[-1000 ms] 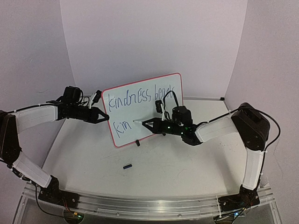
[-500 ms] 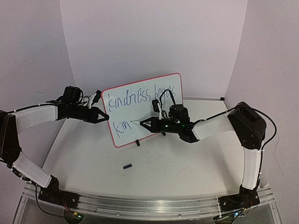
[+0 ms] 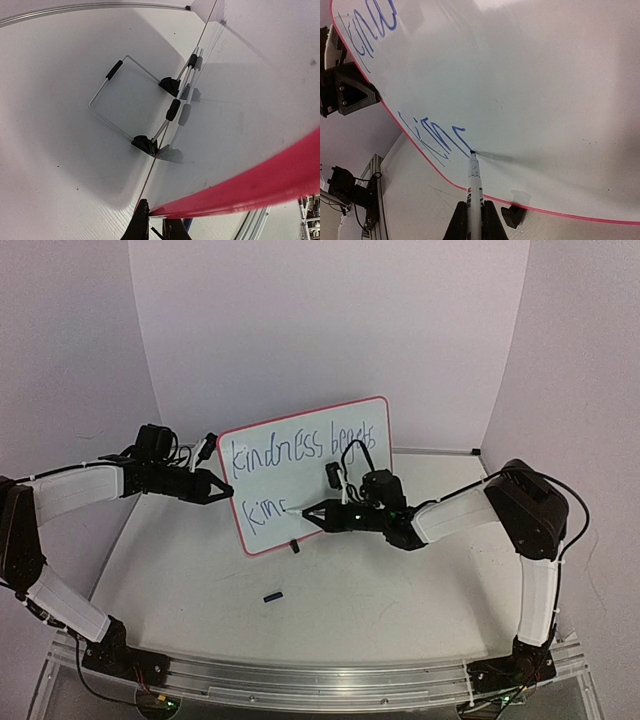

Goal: Write a sentence on the whiteboard

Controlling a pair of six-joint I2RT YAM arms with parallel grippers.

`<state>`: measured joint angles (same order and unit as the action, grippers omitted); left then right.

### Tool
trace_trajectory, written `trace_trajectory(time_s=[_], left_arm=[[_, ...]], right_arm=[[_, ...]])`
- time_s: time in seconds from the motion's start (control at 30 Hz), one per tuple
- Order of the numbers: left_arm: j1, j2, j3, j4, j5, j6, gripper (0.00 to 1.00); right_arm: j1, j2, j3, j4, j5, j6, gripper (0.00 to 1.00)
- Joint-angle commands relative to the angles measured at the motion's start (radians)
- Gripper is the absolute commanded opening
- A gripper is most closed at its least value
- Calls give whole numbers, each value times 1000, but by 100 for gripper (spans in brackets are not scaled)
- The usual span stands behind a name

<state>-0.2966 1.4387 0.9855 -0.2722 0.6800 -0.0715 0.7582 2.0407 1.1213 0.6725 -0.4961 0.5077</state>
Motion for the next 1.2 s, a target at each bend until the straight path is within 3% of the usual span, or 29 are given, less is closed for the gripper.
trace_trajectory(time_s=[0.0, 0.5, 1.17], left_arm=[[-9, -9, 28, -44, -41, 59, 0], [-9, -15, 27, -44, -40, 59, 0], [-11, -17, 28, -44, -40, 59, 0]], right_arm=[[-5, -18, -7, -1, 79, -20, 0], [-5, -111, 38, 4, 116, -34, 0], [-5, -28, -16, 17, 85, 4, 0]])
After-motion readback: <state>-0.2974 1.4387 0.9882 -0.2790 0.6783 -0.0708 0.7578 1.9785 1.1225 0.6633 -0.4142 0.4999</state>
